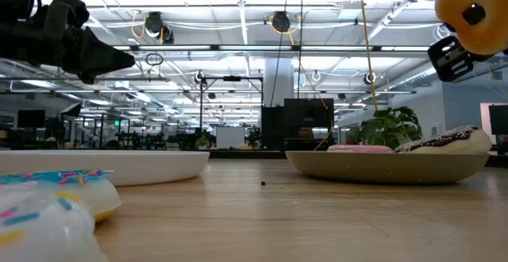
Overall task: Pick & Place donuts
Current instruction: Put the big blue donut on the gray plate
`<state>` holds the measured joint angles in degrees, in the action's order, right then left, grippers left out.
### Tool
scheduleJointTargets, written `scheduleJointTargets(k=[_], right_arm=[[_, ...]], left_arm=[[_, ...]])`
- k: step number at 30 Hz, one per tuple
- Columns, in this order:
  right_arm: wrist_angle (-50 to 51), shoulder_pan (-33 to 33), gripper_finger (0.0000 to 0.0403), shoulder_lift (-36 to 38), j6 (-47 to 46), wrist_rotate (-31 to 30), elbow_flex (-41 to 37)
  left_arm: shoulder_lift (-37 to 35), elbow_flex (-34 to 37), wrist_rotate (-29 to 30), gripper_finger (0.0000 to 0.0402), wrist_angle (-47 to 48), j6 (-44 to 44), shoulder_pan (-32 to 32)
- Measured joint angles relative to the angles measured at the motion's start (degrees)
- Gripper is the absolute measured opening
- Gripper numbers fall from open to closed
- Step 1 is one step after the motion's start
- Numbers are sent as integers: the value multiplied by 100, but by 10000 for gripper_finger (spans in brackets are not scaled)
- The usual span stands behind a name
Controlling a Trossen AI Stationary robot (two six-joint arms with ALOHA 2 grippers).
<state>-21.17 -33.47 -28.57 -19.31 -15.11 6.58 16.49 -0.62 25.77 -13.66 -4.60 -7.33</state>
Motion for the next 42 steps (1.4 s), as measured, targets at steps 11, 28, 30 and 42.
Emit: scheduleJointTargets(k=[11,28,30,42], right_arm=[[-46,2,8,41,35,-164,-28],[-44,29,8,-140,-240,-608,-25],[-7,80,8,-295,-319,-592,95],[1961,561,8,-2676,-510,-147,2449]], left_arm=[[0,0,31,42,12,-27,2],[0,0,-21,42,192,-287,2],[0,0,-19,42,193,-289,0],[0,0,-17,42,154,-281,2]])
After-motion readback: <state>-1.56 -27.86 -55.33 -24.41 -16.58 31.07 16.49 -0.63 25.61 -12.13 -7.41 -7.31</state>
